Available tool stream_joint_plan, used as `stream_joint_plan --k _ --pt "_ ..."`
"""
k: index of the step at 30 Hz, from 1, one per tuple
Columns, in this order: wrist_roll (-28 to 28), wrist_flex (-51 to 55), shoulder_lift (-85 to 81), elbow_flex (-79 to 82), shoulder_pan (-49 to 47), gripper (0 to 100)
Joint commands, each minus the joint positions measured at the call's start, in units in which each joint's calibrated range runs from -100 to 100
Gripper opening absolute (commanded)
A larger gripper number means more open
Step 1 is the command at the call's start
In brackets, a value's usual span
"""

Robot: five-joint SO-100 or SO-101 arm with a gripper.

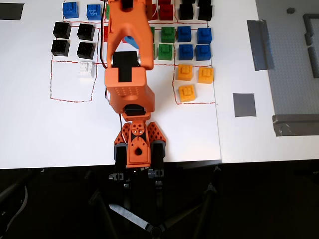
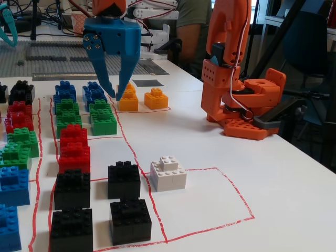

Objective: Grab the block and put it in the grey marker

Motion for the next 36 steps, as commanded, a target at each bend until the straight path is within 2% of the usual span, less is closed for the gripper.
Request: stream_joint_plan --k 1,20,30,36 --pt "-1.66 19.38 -8.64 -4.91 -0.80 0" --pt "-0.83 19.38 -8.72 -4.72 1.86 0" --pt "3.96 19.38 -5.87 -10.17 13.76 0" --pt "10.55 19.38 -6.05 -11.17 24.40 0"
